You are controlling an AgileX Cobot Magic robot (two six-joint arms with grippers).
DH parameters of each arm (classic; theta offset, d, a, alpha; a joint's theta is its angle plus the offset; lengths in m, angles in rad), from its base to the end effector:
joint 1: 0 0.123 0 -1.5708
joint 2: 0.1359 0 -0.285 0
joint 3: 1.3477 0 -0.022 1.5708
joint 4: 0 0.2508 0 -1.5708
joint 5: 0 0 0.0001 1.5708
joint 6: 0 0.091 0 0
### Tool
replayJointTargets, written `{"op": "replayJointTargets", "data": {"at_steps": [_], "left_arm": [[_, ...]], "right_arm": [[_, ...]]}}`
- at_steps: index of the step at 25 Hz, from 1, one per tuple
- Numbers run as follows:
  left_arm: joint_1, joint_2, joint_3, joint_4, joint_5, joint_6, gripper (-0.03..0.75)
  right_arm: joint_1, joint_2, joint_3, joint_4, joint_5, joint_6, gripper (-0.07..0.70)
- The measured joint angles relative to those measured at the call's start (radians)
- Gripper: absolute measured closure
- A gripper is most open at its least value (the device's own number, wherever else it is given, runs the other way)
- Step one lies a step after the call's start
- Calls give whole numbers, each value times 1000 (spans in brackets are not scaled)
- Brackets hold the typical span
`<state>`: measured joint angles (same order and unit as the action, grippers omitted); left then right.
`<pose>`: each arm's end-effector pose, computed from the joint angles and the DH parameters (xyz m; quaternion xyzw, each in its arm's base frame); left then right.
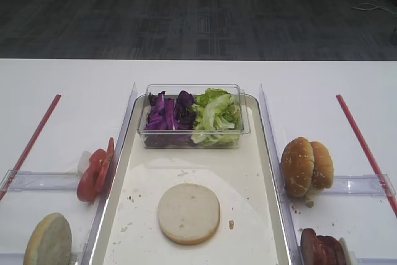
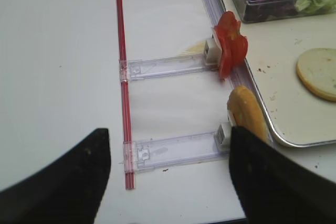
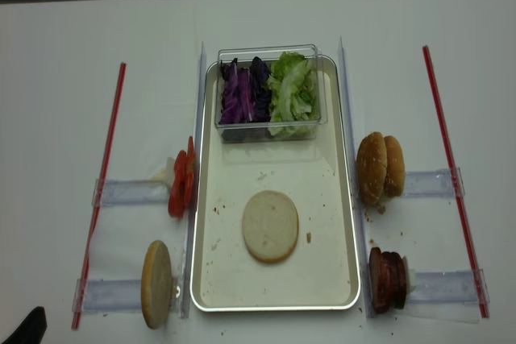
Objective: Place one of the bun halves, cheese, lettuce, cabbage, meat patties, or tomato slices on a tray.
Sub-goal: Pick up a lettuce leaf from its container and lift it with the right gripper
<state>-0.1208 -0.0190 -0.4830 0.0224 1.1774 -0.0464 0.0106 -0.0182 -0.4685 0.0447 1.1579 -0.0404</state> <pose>-0.0108 0.0032 0.2633 0.0317 0.8811 -0.0283 0.4710 -0.0086 0.0036 0.2609 -0.0242 0.8802 0.0152 0.4738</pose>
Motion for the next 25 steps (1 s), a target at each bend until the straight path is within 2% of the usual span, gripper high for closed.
{"op": "replayJointTargets", "data": {"at_steps": [25], "left_arm": [[0,0,0,0,0,0,260]], "right_arm": [[0,10,0,24,-6,-3,78]]}}
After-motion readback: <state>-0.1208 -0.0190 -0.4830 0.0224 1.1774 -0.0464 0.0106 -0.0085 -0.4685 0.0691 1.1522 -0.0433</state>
